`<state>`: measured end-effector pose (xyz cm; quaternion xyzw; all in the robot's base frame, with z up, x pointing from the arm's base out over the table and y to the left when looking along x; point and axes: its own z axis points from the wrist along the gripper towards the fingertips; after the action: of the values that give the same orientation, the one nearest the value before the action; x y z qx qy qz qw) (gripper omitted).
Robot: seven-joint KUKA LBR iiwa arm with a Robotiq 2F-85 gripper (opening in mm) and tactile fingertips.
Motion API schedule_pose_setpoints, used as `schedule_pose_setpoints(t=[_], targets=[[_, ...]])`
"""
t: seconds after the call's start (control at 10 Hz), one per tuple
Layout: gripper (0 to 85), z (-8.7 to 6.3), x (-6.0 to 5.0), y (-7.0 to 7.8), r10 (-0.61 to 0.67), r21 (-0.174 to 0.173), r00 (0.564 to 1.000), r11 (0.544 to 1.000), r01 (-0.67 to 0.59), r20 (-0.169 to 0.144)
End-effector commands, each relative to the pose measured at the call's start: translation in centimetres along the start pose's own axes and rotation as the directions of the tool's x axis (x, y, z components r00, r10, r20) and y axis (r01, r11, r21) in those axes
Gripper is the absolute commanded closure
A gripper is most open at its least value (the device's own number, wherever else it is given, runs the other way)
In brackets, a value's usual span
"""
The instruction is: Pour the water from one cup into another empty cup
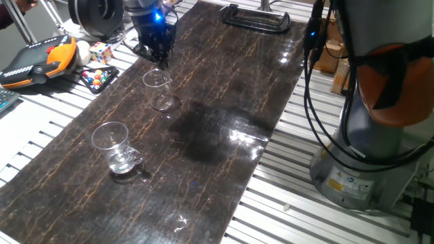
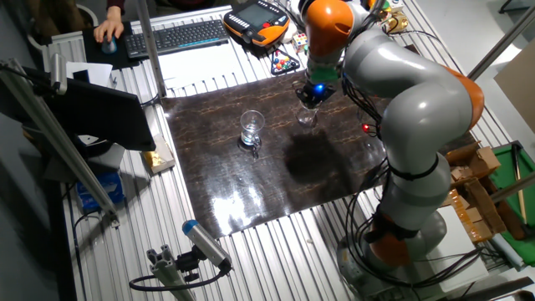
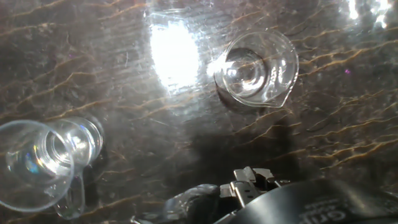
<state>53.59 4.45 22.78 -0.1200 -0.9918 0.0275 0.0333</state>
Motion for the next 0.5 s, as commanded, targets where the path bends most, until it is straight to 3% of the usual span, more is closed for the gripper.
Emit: schedule_pose_setpoints(t=[0.0,0.4], targets=[[84.3,0.25,0.0,0.14,0.013,-0.009,1.0,1.0,-0.013,-0.009],[84.3,1.15,-0.29,0.62,0.061,-0.038,0.998,0.997,-0.062,-0.029]])
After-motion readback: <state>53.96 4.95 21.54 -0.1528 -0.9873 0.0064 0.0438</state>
